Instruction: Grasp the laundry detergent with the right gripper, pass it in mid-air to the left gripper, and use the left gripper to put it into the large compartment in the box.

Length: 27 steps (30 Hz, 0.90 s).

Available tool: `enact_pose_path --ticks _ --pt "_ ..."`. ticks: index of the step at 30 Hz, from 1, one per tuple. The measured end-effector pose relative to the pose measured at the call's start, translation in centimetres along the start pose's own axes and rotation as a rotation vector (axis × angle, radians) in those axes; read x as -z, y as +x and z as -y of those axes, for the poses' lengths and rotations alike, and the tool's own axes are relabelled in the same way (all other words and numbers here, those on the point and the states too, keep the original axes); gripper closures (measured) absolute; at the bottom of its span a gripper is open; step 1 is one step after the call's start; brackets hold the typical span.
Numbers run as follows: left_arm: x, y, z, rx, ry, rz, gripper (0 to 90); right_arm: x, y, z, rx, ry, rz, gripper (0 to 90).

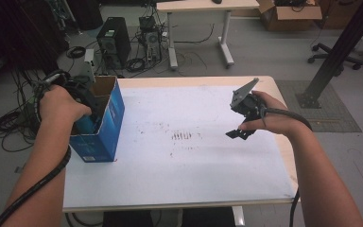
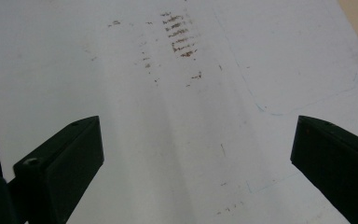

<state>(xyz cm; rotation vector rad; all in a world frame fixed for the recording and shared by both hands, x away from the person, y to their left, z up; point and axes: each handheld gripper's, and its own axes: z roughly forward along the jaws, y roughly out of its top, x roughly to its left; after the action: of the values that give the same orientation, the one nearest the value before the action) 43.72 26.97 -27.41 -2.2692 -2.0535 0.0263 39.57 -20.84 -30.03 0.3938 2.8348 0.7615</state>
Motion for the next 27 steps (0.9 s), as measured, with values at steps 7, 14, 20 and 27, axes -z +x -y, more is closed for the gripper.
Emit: enact_pose_path --ticks 7,14,20,27 --pt "-0.8 -0.2 -0.1 -0.012 0.010 0.002 38.6 0.0 0.0 0.2 -0.003 0.004 0.003 2.2" --pt "-1.4 -0.1 -0.2 -0.010 0.018 0.006 38.6 -0.1 0.0 0.4 -0.005 0.005 0.000 2.2" --pt "-2.1 0.0 -0.3 -0.009 0.028 0.009 38.6 -0.2 0.0 0.5 -0.011 0.003 -0.001 2.3" --pt "-2.5 0.0 -0.3 -0.008 0.035 0.011 38.6 -0.3 0.0 0.6 -0.012 0.009 -0.001 2.3"
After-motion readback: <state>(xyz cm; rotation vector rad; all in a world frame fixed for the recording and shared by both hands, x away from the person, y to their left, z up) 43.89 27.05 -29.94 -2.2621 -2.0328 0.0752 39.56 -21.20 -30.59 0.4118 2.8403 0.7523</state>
